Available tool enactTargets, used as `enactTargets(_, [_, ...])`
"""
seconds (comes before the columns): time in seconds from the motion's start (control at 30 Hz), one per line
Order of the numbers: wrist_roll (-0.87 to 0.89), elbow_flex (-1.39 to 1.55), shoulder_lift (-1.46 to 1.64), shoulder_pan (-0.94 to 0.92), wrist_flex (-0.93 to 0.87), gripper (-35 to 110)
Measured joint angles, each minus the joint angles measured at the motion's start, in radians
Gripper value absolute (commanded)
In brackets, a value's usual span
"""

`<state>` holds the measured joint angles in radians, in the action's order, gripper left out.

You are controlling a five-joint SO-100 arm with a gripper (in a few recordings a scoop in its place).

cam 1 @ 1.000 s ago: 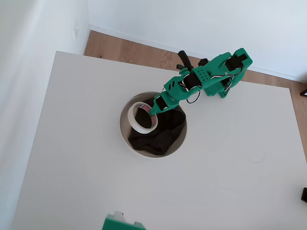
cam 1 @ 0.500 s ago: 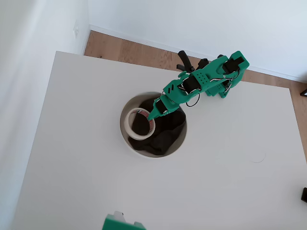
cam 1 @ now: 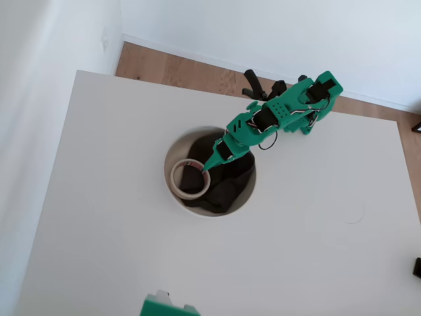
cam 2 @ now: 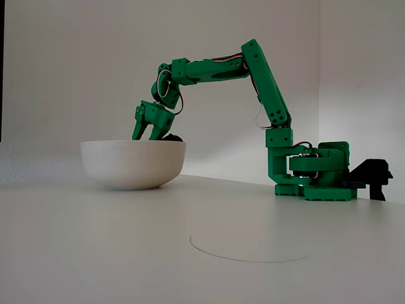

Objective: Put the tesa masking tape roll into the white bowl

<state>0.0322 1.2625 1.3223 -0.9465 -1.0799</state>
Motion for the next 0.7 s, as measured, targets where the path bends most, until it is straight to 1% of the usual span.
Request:
enactTargets(0.33, [0.029,-0.003,0.038,0.021,-0.002,-8])
enactTargets(0.5, [0.063,-0.112,0.052,0.029,-0.074,-8])
enactTargets(0.7, [0.098,-0.186,0.143,0.1,-0.169,-8])
